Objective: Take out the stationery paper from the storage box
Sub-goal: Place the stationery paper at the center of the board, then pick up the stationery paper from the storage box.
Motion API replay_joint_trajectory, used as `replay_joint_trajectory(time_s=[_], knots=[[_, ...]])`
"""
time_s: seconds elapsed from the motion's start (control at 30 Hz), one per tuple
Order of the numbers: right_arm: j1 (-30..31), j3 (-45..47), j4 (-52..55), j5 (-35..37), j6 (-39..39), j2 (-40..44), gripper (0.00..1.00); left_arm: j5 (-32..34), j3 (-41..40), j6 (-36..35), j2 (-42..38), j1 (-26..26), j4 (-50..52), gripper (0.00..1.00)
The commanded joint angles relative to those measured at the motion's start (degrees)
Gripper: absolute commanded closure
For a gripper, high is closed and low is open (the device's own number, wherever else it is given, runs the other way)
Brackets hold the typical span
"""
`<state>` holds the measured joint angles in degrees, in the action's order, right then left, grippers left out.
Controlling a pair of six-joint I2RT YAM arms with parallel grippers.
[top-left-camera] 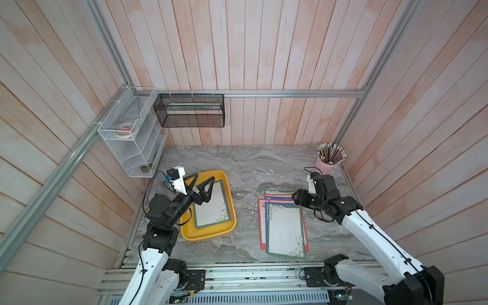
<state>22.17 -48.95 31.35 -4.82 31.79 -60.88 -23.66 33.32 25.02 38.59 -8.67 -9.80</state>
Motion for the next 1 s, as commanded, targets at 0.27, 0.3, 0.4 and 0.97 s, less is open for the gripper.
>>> replay_joint_trajectory(time_s=[0.27,0.3,0.4,0.97], knots=[[22.95,-12.3,-23.95,6.22,0.19,-15.74,0.49,14.42,8.52,-1.08,13.06,-0.11,23.93,0.03],[24.26,-13.46,-25.13,6.01,0.73,-17.6,0.5,16.1,9.38,-1.49,15.32,-0.04,26.15,0.04],[27.16,-15.05,-29.49,4.77,2.32,-22.12,0.5,21.39,10.98,-1.81,20.77,-0.09,30.75,0.05],[28.63,-26.04,-24.55,-5.06,7.61,-42.69,0.5,30.76,6.54,2.35,33.11,0.23,26.74,0.16]])
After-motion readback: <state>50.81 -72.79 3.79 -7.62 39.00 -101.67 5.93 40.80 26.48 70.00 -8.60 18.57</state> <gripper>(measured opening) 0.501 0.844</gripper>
